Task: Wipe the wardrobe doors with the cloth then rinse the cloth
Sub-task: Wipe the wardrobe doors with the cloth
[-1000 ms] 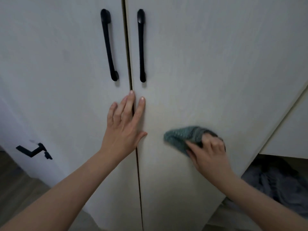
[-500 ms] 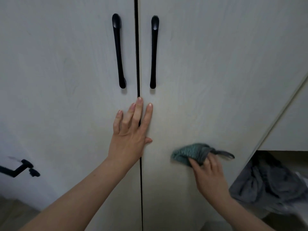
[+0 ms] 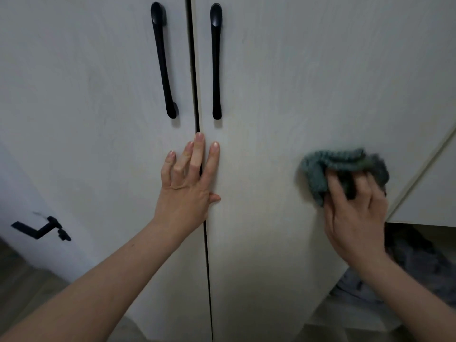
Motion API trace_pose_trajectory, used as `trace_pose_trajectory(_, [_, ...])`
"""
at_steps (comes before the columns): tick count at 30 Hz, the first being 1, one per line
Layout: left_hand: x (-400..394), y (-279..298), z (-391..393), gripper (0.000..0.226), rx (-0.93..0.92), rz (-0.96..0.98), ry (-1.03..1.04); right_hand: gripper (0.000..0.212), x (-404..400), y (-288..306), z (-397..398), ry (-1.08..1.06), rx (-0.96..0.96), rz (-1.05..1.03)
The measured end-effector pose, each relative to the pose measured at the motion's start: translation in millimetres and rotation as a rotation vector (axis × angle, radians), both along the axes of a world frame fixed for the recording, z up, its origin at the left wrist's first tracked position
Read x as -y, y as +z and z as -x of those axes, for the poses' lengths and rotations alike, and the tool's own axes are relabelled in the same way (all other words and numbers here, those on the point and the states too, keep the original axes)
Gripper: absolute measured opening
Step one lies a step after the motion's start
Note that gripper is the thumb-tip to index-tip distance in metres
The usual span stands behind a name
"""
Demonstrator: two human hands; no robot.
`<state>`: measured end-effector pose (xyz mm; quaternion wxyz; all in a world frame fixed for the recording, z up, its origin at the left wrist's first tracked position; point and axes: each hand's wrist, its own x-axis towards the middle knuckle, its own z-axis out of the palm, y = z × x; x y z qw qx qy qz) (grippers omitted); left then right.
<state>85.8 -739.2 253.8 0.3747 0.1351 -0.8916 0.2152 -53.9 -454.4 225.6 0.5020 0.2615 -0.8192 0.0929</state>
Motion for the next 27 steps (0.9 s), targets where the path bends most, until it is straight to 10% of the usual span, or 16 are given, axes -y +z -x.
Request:
trace_pose_trajectory(6, [-0.5, -2.5, 1.6, 0.128, -0.004, 0.009, 0.004, 0.047, 5.0, -131.5, -33.0, 0.007, 0.303, -0.433])
trace_pose_trajectory(16, [1.9, -0.4, -3.2, 0.126, 0.034, -0.029, -0.015, 0.041, 91.9, 83.6, -25.4, 0.216, -0.078, 0.046])
trace_pose_trajectory(23, [6.4, 4.2, -19.5, 0.097, 0.041, -0.038, -0.136, 0.034, 90.2, -56.1, -50.4, 0.281, 0.062, -0.545])
trace_pose_trajectory(27, [30.1, 5.6, -41.8, 0.093, 0.019, -0.084, -0.115, 0.032, 98.4, -41.9, -51.0, 0.270, 0.059, -0.587])
